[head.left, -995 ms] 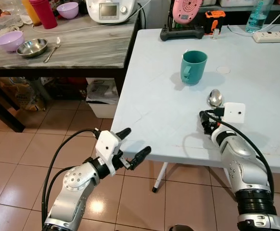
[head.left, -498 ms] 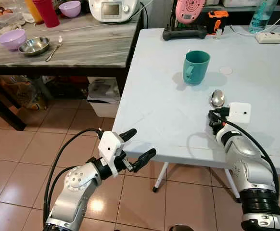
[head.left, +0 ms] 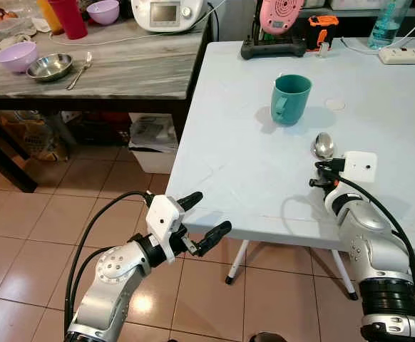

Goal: Setting the table

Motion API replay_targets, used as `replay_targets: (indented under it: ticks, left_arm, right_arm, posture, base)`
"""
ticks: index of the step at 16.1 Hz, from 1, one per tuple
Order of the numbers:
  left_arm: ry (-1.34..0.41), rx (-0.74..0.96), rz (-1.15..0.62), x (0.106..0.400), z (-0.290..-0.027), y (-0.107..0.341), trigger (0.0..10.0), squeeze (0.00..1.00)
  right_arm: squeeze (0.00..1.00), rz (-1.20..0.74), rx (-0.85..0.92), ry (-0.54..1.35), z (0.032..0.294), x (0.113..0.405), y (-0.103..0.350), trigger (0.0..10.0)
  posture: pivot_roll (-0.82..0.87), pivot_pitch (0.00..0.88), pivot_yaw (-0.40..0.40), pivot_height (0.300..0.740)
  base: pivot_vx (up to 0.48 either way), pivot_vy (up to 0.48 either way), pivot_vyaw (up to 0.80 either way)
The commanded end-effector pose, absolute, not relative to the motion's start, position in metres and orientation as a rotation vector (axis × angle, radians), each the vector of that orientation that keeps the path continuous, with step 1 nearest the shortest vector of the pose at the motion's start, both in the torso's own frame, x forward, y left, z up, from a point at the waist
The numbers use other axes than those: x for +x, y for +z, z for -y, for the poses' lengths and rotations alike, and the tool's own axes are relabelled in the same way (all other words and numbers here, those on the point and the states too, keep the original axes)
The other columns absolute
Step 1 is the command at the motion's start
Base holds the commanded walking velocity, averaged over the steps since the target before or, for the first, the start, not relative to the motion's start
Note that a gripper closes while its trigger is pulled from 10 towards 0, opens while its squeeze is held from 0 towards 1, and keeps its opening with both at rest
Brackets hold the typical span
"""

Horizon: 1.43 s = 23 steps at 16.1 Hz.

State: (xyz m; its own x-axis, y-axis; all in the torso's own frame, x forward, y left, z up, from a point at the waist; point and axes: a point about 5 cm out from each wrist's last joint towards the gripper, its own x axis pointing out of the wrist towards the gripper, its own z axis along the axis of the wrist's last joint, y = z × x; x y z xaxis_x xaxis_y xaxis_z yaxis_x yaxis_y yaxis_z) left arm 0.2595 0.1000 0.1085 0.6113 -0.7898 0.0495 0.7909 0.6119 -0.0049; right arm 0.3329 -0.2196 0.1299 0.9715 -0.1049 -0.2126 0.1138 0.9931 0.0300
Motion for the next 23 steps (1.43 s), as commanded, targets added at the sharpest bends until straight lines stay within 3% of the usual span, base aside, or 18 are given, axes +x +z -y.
replay_targets:
  ticks: [1, 5, 8, 13, 14, 15, 23]
  left_arm:
    - [-0.926, -0.013, 0.028, 0.256, -0.102, 0.106, 10.0, 0.00]
    - [-0.924, -0.006, 0.028, 0.256, -0.102, 0.106, 10.0, 0.00]
    - [-0.885, 0.003, 0.046, 0.261, -0.104, 0.108, 10.0, 0.00]
    - [-0.651, -0.005, 0.047, 0.282, -0.115, 0.108, 10.0, 0.00]
    - [-0.600, -0.015, 0.051, 0.286, -0.117, 0.110, 10.0, 0.00]
    - [-0.572, -0.031, 0.053, 0.288, -0.118, 0.111, 10.0, 0.00]
    - [-0.494, -0.095, 0.077, 0.300, -0.124, 0.118, 10.0, 0.00]
  right_arm:
    - [0.00, -0.384, 0.070, -0.125, 0.220, 0.321, 0.094, 0.0]
    - [0.00, -0.387, 0.097, -0.102, 0.210, 0.318, 0.092, 0.0]
    - [0.00, -0.276, 0.137, -0.110, 0.202, 0.316, 0.105, 0.0]
    - [0.00, -0.054, 0.135, -0.129, 0.194, 0.306, 0.139, 0.0]
    - [0.00, -0.013, 0.105, -0.134, 0.192, 0.301, 0.144, 2.7]
    - [0.00, 0.014, 0.103, -0.144, 0.192, 0.298, 0.147, 10.0]
    - [0.00, 0.071, 0.056, -0.164, 0.189, 0.293, 0.154, 10.0]
  posture:
    - [-0.31, 0.141, 0.098, 0.740]
    - [-0.31, 0.139, 0.100, 0.740]
    - [-0.31, 0.131, 0.093, 0.740]
    - [-0.32, 0.124, 0.090, 0.740]
    - [-0.32, 0.123, 0.090, 0.740]
    - [-0.32, 0.123, 0.090, 0.740]
    - [-0.33, 0.104, 0.086, 0.740]
  base:
    - [0.000, 0.000, 0.00]
    - [0.000, 0.000, 0.00]
    - [0.000, 0.000, 0.00]
    - [0.000, 0.000, 0.00]
    - [0.000, 0.000, 0.00]
    - [0.000, 0.000, 0.00]
    - [0.000, 0.000, -0.17]
